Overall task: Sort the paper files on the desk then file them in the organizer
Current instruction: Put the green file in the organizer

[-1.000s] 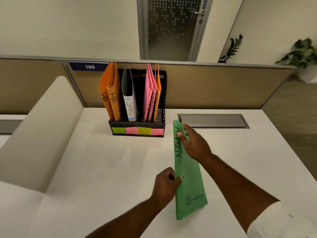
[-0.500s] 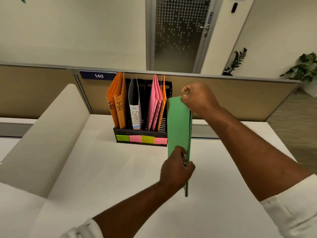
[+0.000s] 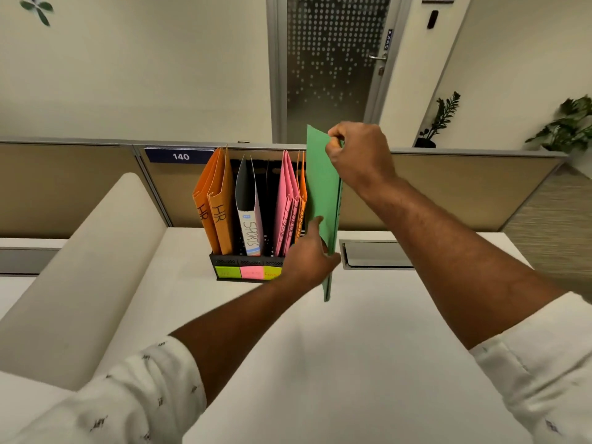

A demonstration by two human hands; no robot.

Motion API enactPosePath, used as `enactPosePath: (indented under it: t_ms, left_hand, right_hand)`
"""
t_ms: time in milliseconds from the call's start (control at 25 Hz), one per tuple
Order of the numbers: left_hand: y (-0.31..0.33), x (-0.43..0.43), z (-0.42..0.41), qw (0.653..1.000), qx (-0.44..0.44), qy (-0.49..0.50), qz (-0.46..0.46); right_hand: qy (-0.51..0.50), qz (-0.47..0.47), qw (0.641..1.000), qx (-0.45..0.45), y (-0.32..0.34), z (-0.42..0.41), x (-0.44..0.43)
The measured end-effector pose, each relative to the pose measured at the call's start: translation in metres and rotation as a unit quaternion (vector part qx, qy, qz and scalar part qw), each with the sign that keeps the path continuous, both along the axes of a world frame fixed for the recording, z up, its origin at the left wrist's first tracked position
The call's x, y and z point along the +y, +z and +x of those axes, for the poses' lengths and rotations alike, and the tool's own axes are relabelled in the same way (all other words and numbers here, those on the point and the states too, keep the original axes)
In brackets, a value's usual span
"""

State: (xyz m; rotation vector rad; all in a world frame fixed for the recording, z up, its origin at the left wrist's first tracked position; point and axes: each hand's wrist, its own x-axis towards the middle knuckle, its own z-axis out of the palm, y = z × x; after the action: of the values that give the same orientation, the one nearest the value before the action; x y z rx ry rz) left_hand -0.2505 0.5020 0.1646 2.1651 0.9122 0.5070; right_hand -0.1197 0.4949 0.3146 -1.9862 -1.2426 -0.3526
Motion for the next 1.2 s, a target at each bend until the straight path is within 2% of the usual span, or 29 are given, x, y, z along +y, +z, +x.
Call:
enactPosePath:
  t_ms: [240,520,800,1200]
  left_hand:
    - [-0.001,0.062,0.018,0.998,0.02,0.043,0.039]
    - [-0.015,0.071,0.028,0.997,0.046,0.015,0.064]
    - [-0.019,0.084,0.037,0.996,0.006,0.031,0.088]
    - [-0.02,0.095,0.048,0.998,-0.008,0.02,0.059]
  right_hand:
    - [-0.007,-0.003,1.0,0.017,-0.025,0.007,0.028]
    - [-0.013,-0.012,0.998,0.056,-0.054,0.004,0.039]
    - [-0.004,-0.135,0.989,0.066,-0.06,-0.004,0.034]
    - [-0.012,-0.098,0.994,0.054,-0.06,-0.001,0.045]
